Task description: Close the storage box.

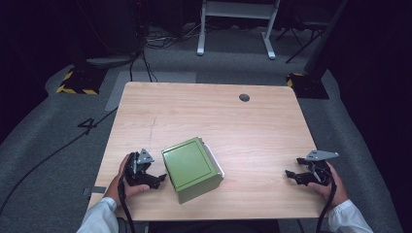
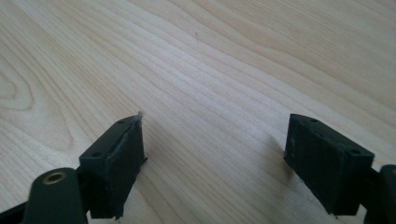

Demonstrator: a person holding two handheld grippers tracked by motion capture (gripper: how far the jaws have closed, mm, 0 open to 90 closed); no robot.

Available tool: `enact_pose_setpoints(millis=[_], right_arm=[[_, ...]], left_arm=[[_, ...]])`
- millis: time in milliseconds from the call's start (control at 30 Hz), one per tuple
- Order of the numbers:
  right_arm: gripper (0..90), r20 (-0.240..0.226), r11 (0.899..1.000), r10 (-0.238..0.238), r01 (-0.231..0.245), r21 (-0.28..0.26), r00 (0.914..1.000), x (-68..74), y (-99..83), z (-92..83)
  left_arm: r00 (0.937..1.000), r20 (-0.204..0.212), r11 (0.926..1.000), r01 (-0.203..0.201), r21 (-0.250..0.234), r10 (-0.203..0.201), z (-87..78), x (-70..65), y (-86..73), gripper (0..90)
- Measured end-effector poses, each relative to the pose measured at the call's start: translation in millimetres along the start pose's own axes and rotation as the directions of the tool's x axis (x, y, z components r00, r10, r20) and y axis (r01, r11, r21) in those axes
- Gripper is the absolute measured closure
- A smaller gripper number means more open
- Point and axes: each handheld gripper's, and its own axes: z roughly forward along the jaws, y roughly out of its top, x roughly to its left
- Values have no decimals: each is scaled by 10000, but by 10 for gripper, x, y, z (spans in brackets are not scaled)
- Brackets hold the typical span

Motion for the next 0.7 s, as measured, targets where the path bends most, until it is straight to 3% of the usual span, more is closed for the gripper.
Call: enact_pose_setpoints(millis=[33, 167, 700], right_arm=[[199, 149, 9994, 209, -205, -272, 9997, -23, -38, -7], [190, 355, 9974, 302, -278, -664, 9989, -5, -82, 5], [186, 479, 9970, 388, -354, -686, 9981, 9, -88, 4]], left_arm=[[10000, 1, 10000, 3, -1, -3, 0, 0, 0, 2], [10000, 2, 10000, 2, -2, -2, 0, 0, 0, 2], [10000, 15, 10000, -25, -9, 25, 1, 2, 0, 2]])
